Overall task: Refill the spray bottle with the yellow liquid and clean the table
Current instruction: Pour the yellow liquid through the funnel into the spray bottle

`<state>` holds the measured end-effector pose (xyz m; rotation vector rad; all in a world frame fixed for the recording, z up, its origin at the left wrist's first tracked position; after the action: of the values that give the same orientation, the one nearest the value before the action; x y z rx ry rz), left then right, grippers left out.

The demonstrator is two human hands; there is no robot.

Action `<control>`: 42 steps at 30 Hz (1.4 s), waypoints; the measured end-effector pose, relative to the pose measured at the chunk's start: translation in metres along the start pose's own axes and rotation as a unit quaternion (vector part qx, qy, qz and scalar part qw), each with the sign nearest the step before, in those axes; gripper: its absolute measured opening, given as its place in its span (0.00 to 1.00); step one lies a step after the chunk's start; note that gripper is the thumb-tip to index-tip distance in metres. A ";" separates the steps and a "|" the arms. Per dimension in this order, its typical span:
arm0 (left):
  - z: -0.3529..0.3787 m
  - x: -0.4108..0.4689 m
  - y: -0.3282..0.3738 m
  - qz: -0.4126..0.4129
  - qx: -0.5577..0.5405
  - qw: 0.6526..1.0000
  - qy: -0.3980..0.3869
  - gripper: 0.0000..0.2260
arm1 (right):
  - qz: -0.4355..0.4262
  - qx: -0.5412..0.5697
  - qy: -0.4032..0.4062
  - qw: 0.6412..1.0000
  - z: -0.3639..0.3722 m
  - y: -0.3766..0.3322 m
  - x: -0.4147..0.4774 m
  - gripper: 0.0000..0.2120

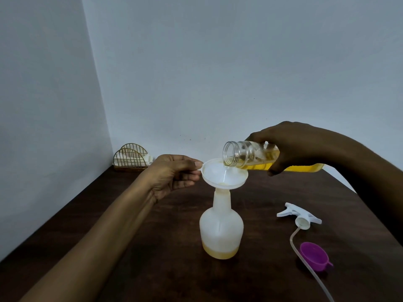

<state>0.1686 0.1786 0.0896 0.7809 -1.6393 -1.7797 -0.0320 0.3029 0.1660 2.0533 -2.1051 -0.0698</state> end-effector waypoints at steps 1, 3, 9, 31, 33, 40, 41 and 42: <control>0.000 0.000 0.000 0.000 0.000 1.000 0.001 0.04 | 0.000 -0.001 -0.002 1.000 0.000 0.000 0.000 0.27; 0.000 0.000 0.000 0.000 0.000 1.000 0.002 0.04 | -0.001 -0.005 -0.004 1.000 0.000 -0.001 0.000 0.26; 0.000 0.001 0.000 -0.001 -0.001 1.000 0.001 0.03 | 0.002 -0.012 -0.006 1.000 -0.002 -0.002 0.000 0.26; -0.003 0.002 -0.002 -0.001 -0.001 1.000 -0.004 0.04 | 0.007 -0.020 -0.024 0.999 -0.005 -0.006 0.000 0.28; -0.003 0.002 -0.002 0.000 0.002 1.000 -0.003 0.04 | 0.006 -0.020 -0.027 0.999 -0.005 -0.006 0.000 0.27; -0.003 0.002 -0.002 0.000 0.000 1.000 -0.003 0.04 | 0.008 -0.020 -0.030 0.999 -0.005 -0.007 0.000 0.28; -0.003 0.002 -0.002 0.000 -0.001 1.000 -0.003 0.04 | 0.007 -0.022 -0.030 0.999 -0.005 -0.007 0.001 0.28; -0.003 0.002 -0.002 0.000 -0.001 1.000 -0.003 0.04 | 0.005 -0.023 -0.030 0.999 -0.005 -0.007 0.000 0.28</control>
<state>0.1693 0.1752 0.0877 0.7747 -1.6412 -1.7853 -0.0241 0.3028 0.1700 2.0386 -2.1284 -0.1780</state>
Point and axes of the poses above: each hand's wrist, its own x-axis towards the middle knuckle, its own z-axis out of the palm, y = z × x, the point moved 2 cm from there along x, towards the middle knuckle, and after that the axes turned 2 degrees about -z, right-handed, at the moved point
